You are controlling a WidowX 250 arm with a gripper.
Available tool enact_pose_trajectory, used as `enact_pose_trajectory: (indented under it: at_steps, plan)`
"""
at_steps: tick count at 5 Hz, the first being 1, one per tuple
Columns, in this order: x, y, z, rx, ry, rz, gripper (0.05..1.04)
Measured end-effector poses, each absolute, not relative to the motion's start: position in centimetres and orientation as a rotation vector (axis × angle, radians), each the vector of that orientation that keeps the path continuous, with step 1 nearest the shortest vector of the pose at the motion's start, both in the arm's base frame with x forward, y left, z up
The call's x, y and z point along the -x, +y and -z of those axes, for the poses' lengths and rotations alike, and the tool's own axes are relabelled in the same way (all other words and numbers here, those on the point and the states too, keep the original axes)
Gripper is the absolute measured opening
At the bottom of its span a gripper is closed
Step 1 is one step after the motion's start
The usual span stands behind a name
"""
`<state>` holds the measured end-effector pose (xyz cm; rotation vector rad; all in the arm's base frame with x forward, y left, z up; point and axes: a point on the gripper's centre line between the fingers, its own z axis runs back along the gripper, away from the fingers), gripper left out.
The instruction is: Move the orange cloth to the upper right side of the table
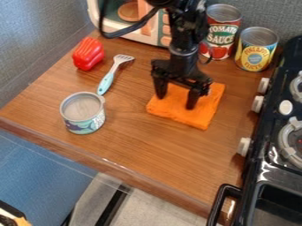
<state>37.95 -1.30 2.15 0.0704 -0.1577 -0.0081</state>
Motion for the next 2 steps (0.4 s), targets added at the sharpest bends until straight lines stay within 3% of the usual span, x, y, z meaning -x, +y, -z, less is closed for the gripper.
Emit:
enact_pose_trajectory:
  at_steps: [2]
  plan:
    - [-41.3,-1.9,-2.2,-0.061,-0.140,-0.009,0.999]
